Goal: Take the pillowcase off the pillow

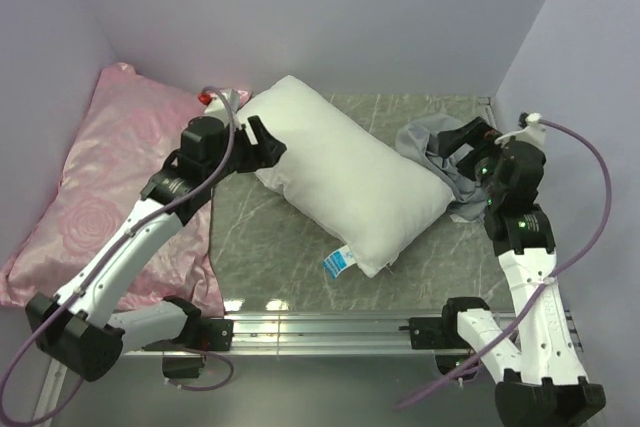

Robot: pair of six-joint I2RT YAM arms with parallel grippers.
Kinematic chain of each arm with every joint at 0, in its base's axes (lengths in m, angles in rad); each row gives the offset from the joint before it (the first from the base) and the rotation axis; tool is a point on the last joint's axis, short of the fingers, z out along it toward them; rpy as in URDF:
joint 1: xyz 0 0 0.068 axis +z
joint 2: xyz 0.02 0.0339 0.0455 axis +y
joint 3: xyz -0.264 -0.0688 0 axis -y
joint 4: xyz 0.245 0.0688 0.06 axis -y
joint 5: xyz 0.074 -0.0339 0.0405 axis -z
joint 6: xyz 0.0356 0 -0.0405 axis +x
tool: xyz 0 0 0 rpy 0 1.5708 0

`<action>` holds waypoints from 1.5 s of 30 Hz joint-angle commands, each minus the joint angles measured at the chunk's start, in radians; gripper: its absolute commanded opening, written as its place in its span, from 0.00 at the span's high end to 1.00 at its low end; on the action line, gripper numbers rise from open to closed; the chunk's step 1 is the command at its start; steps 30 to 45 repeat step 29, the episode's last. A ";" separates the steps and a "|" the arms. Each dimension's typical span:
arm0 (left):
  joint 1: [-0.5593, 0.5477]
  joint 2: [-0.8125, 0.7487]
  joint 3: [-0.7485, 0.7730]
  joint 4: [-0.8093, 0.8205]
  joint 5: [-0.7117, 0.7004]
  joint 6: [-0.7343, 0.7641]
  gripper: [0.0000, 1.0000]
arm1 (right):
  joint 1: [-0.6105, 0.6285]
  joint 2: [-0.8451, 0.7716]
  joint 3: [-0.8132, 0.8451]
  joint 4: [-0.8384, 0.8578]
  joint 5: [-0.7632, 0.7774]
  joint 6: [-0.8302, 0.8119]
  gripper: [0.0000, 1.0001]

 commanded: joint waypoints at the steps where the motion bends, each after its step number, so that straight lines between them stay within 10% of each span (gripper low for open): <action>1: -0.005 -0.092 -0.019 0.038 0.009 0.020 0.24 | 0.132 -0.033 -0.050 -0.009 0.025 -0.028 0.00; 13: -0.005 -0.315 -0.124 0.032 -0.087 0.048 0.04 | 0.224 -0.162 -0.212 0.036 0.087 -0.056 0.00; 45: -0.005 -0.366 -0.183 0.081 -0.077 0.034 0.03 | 0.226 -0.220 -0.213 0.024 0.102 -0.079 0.00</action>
